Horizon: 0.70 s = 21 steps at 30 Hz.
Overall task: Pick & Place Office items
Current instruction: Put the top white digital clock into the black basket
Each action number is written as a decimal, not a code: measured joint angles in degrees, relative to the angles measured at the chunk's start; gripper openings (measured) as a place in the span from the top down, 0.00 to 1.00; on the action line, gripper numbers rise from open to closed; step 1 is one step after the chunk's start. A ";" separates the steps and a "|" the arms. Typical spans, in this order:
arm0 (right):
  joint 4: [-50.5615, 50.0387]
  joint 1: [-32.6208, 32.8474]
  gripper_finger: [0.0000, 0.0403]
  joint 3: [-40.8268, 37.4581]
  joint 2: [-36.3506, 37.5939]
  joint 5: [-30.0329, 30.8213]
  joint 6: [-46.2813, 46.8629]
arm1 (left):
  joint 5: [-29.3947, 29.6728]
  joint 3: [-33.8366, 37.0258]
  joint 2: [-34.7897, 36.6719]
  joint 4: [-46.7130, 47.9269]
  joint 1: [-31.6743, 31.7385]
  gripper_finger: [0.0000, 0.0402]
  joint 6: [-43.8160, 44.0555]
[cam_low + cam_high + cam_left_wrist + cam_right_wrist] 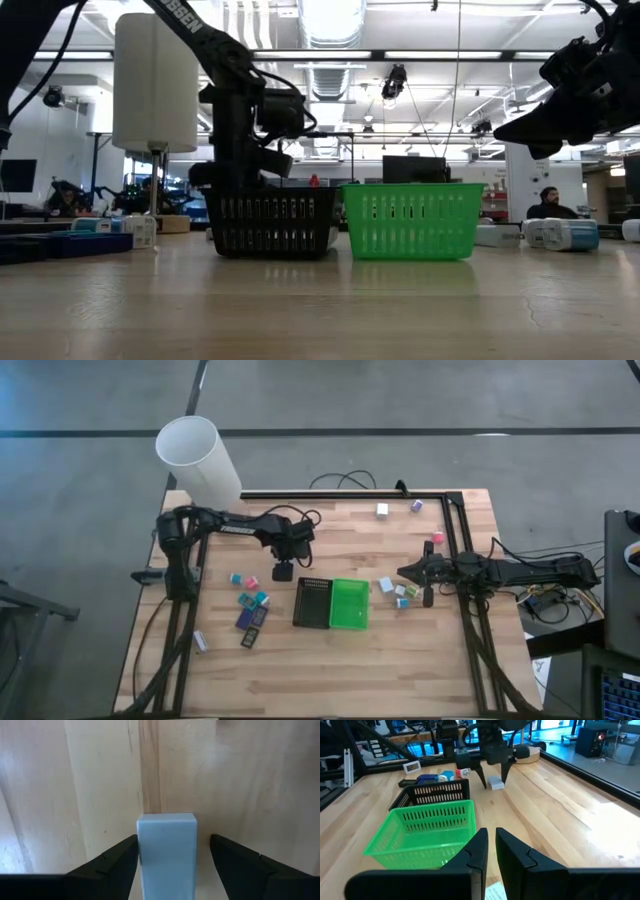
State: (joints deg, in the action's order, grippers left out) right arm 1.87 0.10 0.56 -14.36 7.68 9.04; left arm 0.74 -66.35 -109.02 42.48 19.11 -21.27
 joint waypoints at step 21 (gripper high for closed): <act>0.04 0.00 0.91 0.00 0.01 0.57 0.00 | 6.53 -0.97 0.94 3.23 0.04 0.63 -3.36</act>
State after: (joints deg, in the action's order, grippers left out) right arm 1.91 0.10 0.56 -14.35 8.26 9.04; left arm 7.26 -67.32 -108.08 45.71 19.15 -24.64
